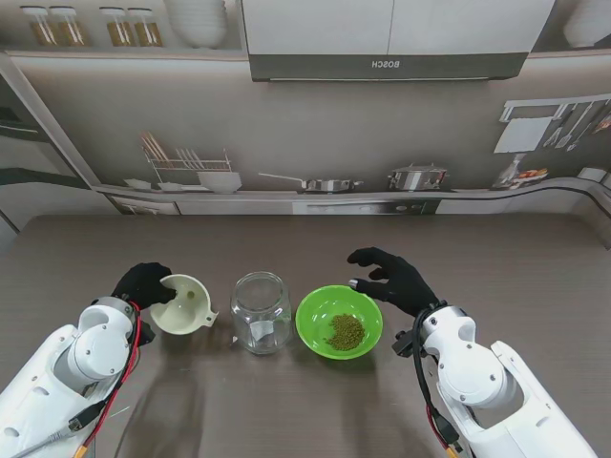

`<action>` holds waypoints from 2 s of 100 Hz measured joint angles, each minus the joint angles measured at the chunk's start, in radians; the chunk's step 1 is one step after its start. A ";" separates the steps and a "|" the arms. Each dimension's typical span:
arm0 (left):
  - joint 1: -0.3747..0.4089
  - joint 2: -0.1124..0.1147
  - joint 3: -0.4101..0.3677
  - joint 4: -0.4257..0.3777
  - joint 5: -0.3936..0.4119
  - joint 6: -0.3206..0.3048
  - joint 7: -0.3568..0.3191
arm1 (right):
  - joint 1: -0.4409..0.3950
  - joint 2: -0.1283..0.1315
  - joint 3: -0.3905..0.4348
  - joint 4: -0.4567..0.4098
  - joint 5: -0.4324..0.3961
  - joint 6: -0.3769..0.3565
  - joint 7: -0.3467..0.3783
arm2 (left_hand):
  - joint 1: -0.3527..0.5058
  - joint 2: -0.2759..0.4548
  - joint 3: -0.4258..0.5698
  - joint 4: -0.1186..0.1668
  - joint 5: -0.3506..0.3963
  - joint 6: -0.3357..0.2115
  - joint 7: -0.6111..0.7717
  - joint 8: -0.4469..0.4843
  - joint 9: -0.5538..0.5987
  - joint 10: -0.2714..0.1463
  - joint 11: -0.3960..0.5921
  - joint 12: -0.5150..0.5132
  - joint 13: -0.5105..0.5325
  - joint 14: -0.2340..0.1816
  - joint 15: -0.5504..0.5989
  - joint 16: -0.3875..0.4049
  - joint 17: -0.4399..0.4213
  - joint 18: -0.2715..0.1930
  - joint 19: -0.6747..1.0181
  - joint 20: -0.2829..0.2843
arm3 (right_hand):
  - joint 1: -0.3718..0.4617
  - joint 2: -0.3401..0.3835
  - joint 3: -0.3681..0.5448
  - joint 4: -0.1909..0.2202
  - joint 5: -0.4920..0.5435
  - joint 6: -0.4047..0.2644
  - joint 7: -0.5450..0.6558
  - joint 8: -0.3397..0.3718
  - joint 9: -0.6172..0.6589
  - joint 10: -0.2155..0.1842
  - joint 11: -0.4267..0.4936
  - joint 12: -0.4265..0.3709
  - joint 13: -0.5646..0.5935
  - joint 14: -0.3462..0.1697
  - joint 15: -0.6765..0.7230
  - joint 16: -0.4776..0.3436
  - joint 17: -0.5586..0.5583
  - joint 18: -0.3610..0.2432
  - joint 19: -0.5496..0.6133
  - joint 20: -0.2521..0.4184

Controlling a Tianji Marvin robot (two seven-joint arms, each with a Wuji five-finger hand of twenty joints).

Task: Pour mung beans into a glass jar with a funnel

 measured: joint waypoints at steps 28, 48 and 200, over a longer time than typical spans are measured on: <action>0.023 0.004 -0.028 -0.197 -0.073 0.144 -0.131 | 0.002 0.000 -0.003 0.002 0.001 0.000 0.003 | -0.040 -0.038 0.065 0.000 0.013 -0.003 0.018 0.007 0.020 0.001 -0.003 -0.022 0.015 0.007 0.002 -0.021 0.013 0.021 0.008 0.004 | 0.000 0.000 0.000 0.000 0.000 0.001 0.000 0.000 0.000 0.001 0.000 0.000 0.000 0.000 0.000 0.000 0.000 0.000 0.000 0.000; 0.009 0.015 -0.014 -0.308 -0.152 0.275 -0.211 | 0.002 0.000 -0.003 0.002 0.001 0.001 0.003 | -0.049 -0.055 0.085 0.000 0.020 -0.009 0.019 0.008 0.021 0.001 -0.033 -0.023 0.008 0.007 -0.001 -0.038 0.013 0.021 0.008 0.004 | 0.000 0.000 0.000 0.000 0.000 0.003 0.000 0.000 0.000 0.001 0.000 0.000 0.000 0.000 0.000 0.000 0.000 0.000 0.000 0.000; -0.263 0.040 0.298 -0.159 -0.157 0.266 -0.368 | 0.002 -0.001 0.002 0.002 0.019 0.005 0.005 | -0.030 0.003 -0.026 0.000 0.024 -0.050 -0.027 -0.055 -0.074 -0.001 -0.199 -0.022 -0.080 -0.003 -0.107 -0.092 -0.043 -0.015 -0.019 -0.003 | -0.013 0.023 0.010 0.000 0.000 0.026 0.008 0.000 0.000 0.014 0.000 0.000 0.000 0.000 0.000 0.000 0.000 0.000 -0.001 0.000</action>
